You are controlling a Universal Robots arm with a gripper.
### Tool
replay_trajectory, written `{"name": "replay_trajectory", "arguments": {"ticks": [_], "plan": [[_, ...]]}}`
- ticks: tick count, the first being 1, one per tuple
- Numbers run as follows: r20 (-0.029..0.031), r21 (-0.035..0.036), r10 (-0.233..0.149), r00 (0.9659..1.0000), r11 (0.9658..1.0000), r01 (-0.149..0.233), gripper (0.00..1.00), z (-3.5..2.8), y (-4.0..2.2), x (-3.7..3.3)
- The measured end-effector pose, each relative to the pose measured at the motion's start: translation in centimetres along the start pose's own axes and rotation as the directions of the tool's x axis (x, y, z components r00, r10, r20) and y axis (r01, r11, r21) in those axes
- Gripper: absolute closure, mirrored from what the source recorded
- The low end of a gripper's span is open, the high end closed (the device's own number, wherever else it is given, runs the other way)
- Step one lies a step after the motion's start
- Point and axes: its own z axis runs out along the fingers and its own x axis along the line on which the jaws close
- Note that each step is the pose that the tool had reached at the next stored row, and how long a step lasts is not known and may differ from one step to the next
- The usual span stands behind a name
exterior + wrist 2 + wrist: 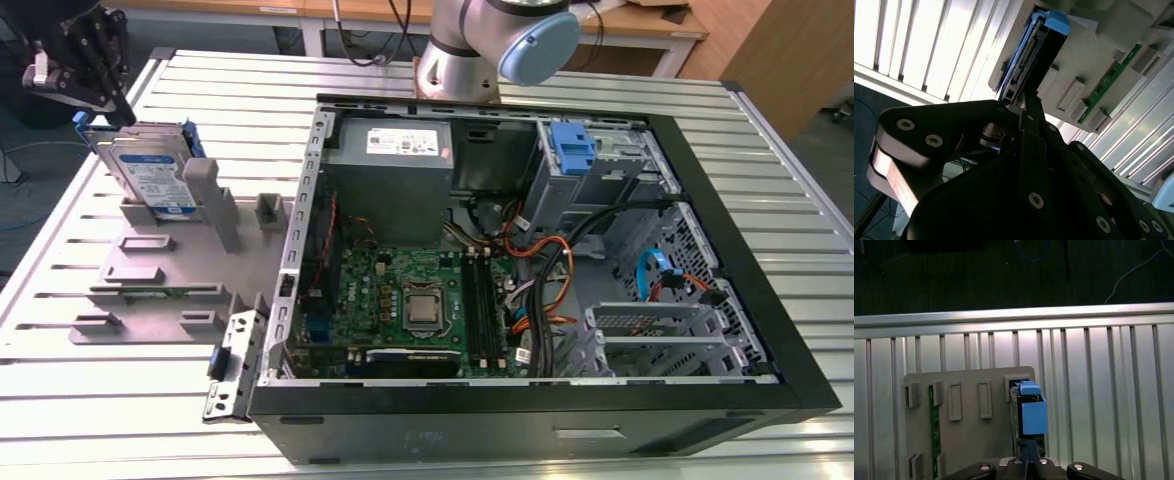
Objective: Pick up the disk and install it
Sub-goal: 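Pick up the disk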
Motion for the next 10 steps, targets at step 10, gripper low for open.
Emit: {"name": "replay_trajectory", "arguments": {"ticks": [10], "plan": [[0.0076,0.0018,-0.002,1.0,1.0,0.002,0.89,0.01,-0.07,0.0]]}}
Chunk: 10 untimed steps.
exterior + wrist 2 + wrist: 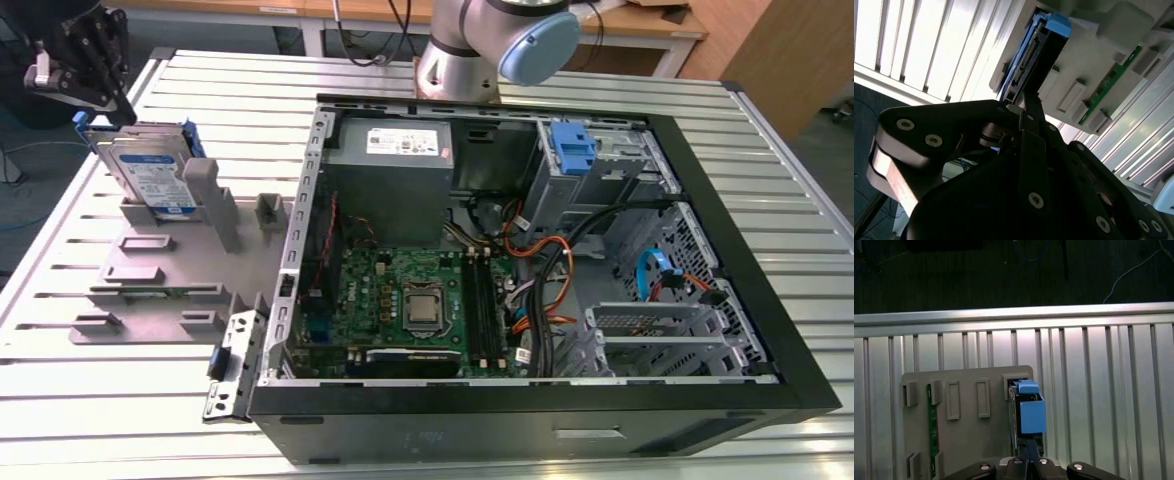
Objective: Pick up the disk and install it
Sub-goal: 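Pick up the disk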
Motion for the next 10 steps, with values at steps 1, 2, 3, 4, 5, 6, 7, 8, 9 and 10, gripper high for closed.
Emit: {"name": "replay_trajectory", "arguments": {"ticks": [1,2,3,4,5,6,7,8,9,10], "plan": [[-0.0001,-0.0001,0.0,1.0,1.0,0.0,0.89,0.0,-0.07,0.0],[0.0,-0.0001,0.0,1.0,1.0,0.0,0.89,0.0,-0.17,-0.01],[0.0,-0.0001,0.0,1.0,1.0,0.0,0.89,0.01,-0.26,-0.02],[0.0,-0.0001,0.0,1.0,1.0,0.0,0.89,0.01,-0.36,-0.02],[0.0,0.0,0.0,1.0,1.0,0.0,0.89,0.02,-0.46,-0.03],[0.0,0.0,0.0,1.0,1.0,0.0,0.89,0.02,-0.55,-0.04],[0.0001,-0.0001,0.0,1.0,1.0,0.0,0.89,0.01,-0.61,-0.05],[0.0003,-0.0001,0.0,1.0,1.0,0.0,0.89,0.02,-0.65,-0.05],[0.0006,-0.0001,-0.001,1.0,1.0,0.001,0.89,0.02,-0.66,-0.05],[0.0007,-0.0001,-0.001,1.0,1.0,0.001,0.89,0.03,-0.66,-0.06]]}}
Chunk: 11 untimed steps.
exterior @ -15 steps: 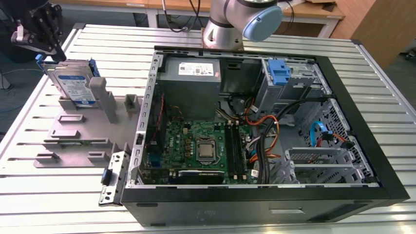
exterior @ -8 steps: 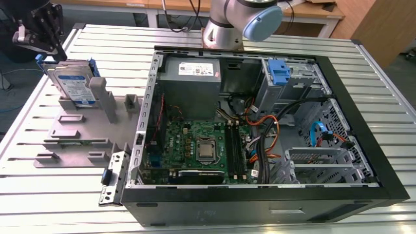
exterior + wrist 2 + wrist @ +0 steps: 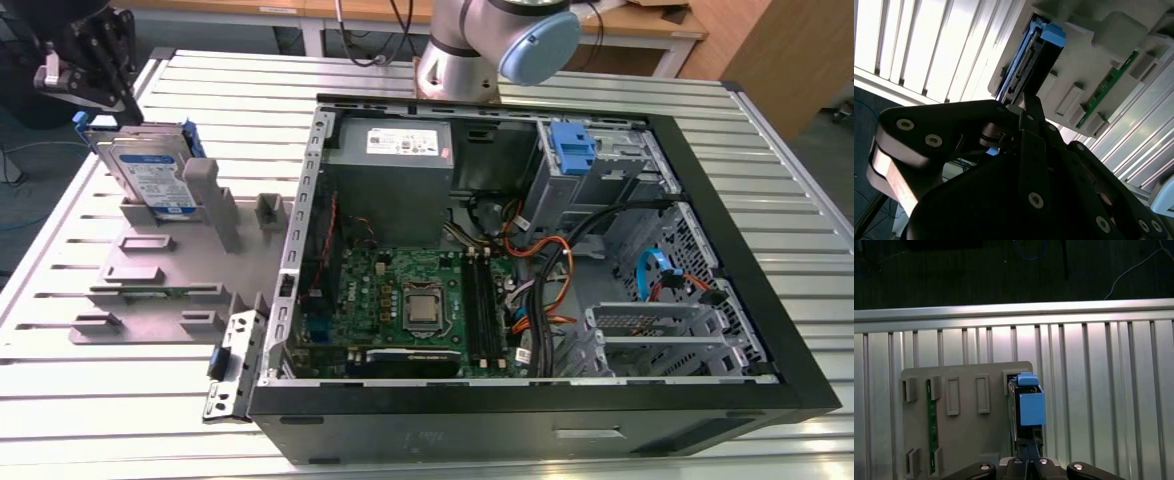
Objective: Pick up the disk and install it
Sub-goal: 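Pick up the disk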
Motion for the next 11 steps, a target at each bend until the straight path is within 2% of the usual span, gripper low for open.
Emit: {"name": "replay_trajectory", "arguments": {"ticks": [11], "plan": [[0.0,0.0004,-0.001,1.0,1.0,0.001,0.89,0.23,-0.01,-0.07]]}}
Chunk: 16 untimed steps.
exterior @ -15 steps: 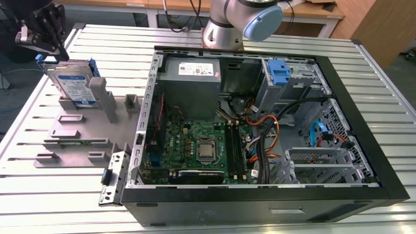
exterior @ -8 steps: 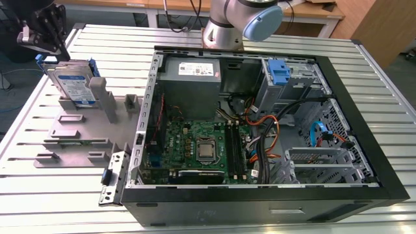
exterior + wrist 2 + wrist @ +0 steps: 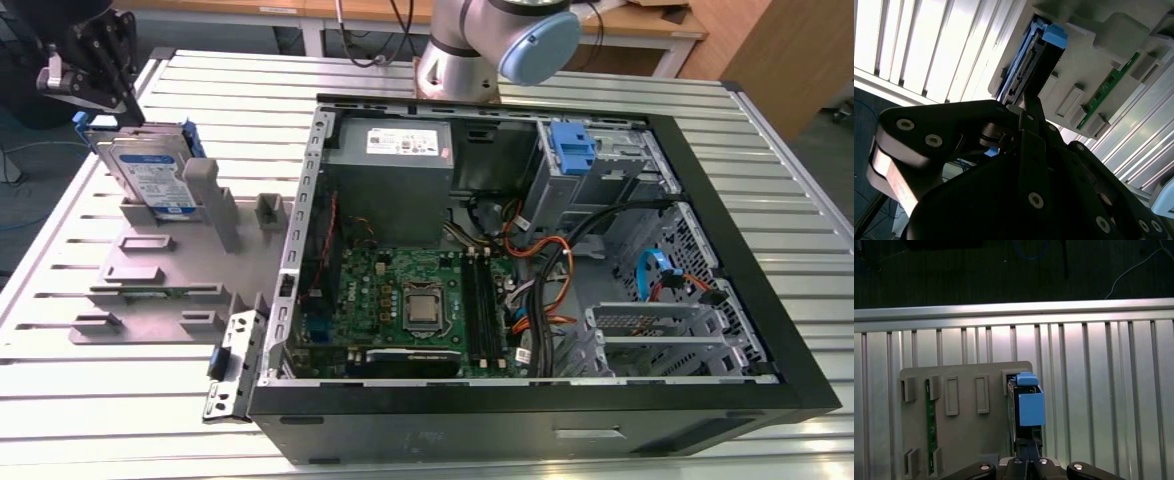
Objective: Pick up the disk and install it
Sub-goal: 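Pick up the disk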
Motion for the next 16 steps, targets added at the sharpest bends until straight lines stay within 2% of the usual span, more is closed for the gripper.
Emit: {"name": "replay_trajectory", "arguments": {"ticks": [9,11,12,14,15,16], "plan": [[0.0,0.0,0.0,1.0,1.0,0.0,0.89,0.01,0.0,0.0],[0.0,-0.0001,0.0,1.0,1.0,0.0,0.77,0.01,0.0,0.0],[0.0,0.0,0.0,1.0,1.0,0.0,0.77,0.02,0.0,0.0],[0.0,0.0,0.0,1.0,1.0,0.0,0.65,0.02,0.0,0.0],[0.0,0.0,0.0,1.0,1.0,0.0,0.65,0.02,0.0,0.0],[0.0,0.0,0.0,1.0,1.0,0.0,0.59,0.02,0.0,0.0]]}}
